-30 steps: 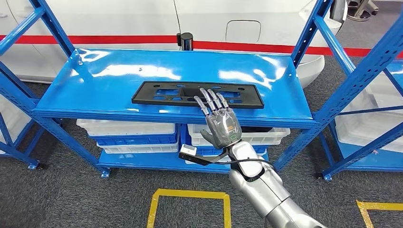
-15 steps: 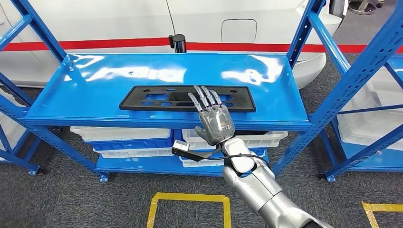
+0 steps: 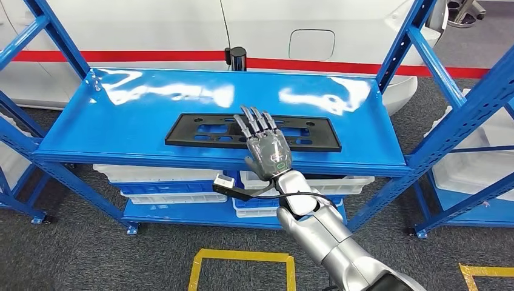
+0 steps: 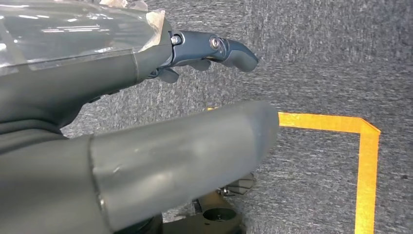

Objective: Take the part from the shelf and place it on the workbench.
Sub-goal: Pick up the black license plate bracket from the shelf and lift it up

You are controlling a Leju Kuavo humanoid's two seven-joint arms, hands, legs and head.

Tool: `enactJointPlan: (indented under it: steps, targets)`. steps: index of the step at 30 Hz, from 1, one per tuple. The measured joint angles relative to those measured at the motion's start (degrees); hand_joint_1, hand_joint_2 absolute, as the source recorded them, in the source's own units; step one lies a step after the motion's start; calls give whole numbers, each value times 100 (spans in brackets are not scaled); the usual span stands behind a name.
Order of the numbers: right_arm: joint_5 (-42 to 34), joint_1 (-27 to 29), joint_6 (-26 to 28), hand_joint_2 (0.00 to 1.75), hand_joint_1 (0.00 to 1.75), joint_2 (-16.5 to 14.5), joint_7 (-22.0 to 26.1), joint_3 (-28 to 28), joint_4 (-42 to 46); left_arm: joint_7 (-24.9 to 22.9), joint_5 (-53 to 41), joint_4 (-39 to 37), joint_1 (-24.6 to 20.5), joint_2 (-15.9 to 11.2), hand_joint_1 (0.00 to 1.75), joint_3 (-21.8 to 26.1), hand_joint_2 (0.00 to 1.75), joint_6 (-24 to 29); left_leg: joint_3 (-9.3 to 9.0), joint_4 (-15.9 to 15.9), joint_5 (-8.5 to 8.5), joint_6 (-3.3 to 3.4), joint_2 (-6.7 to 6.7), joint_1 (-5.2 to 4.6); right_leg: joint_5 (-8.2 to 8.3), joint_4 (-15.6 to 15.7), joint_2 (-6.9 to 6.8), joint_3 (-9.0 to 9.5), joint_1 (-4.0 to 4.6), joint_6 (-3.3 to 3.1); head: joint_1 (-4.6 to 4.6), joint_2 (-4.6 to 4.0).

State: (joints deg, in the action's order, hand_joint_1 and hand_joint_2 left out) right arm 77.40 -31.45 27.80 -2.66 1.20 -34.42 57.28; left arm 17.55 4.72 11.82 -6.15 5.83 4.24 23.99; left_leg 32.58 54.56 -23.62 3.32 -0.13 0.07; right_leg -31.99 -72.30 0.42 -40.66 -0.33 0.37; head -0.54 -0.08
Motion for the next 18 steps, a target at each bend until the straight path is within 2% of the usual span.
enactJointPlan:
  steps: [1, 2, 3, 4, 5, 6, 8, 10, 11, 12, 14, 15, 16, 17, 18]
  targets:
    - [0, 13, 3, 175, 0, 4, 1, -2, -29, 0, -1, 0, 6, 2, 0, 0, 0, -1, -12, 8, -21, -4, -8, -2, 39, -53, -1, -81, -5, 35, 1, 0]
    - [0, 20, 9, 175, 0, 5, 1, -4, -54, 0, -2, 0, 10, 4, 0, 0, 0, -2, -31, 19, -47, -14, -16, -3, 173, 132, -2, -38, -11, 84, 1, -1]
    - [0, 19, 19, 175, 0, 4, 1, -7, -71, 0, -5, 0, 12, 7, 0, 0, 0, -3, -60, 35, -81, -31, -22, -3, 378, 531, -8, 124, -19, 136, 1, 0]
    - [0, 16, 32, 175, 0, 4, 0, -8, -86, 0, -9, 0, 11, 9, 0, 0, 0, -5, -86, 59, -122, -54, -27, -5, 579, 966, -23, 314, -26, 161, 2, 0]
    - [0, 11, 44, 175, 0, 2, -2, -10, -101, 1, -14, 0, 8, 10, 0, 0, 0, -8, -102, 88, -168, -83, -32, -16, 726, 1322, -35, 487, -29, 159, 1, 0]
    - [-1, 8, 55, 175, 0, 1, -5, -13, -113, 1, -18, 0, 6, 10, 0, 0, 0, -11, -110, 111, -208, -113, -33, -25, 806, 1536, -41, 600, -26, 128, 1, 1]
    - [-4, -2, 62, 175, 0, -2, -12, -16, -135, 2, -28, 0, 3, 9, 0, 0, 0, -20, -118, 129, -261, -169, -29, -28, 804, 1600, -34, 658, 1, 31, -1, 0]
    - [-9, -10, 66, 175, 0, -4, -16, -15, -150, 2, -37, 1, 2, 4, 0, 0, 0, -31, -104, 191, -324, -229, -16, 3, 785, 1612, -17, 692, -23, -50, 0, 1]
    - [-16, -15, 68, 175, 0, -9, -16, -14, -157, 2, -38, 2, -1, 3, 0, 0, 0, -33, -43, 332, -404, -263, -10, 16, 774, 1621, -12, 720, -42, -86, -7, 1]
    - [-20, -20, 71, 175, 0, -17, -16, -14, -166, 2, -38, 2, -2, 1, 0, 0, 0, -34, 88, 600, -533, -300, -6, 31, 761, 1629, -8, 750, -63, -118, -11, 1]
    - [-28, -21, 76, 175, 0, -31, -15, -16, -194, 2, -39, 2, 2, 2, 0, 0, 0, -34, 529, 1401, -849, -361, -2, 57, 725, 1626, -6, 786, -51, -168, -23, 1]
    - [-28, -17, 82, 175, 0, -33, -15, -16, -214, 3, -39, 1, 6, 2, 0, 0, 0, -34, 751, 1742, -936, -378, -2, 68, 710, 1624, -4, 799, -44, -184, -22, 1]
    - [-28, -13, 90, 175, 0, -34, -16, -17, -235, 7, -40, 1, 10, 2, 0, 0, 0, -34, 893, 1899, -918, -382, -2, 72, 697, 1622, 0, 814, -38, -191, -22, 1]
    - [-27, -12, 103, 175, 0, -38, -19, -17, -256, 20, -40, 0, 12, 3, 0, 0, 0, -35, 916, 1816, -780, -372, -2, 74, 682, 1621, 7, 835, -34, -190, -22, 1]
    - [-24, -18, 126, 175, 0, -44, -24, -17, -280, 55, -38, 1, 12, 3, 0, 0, 0, -39, 820, 1509, -547, -345, -3, 70, 665, 1622, 16, 864, -28, -185, -22, 1]
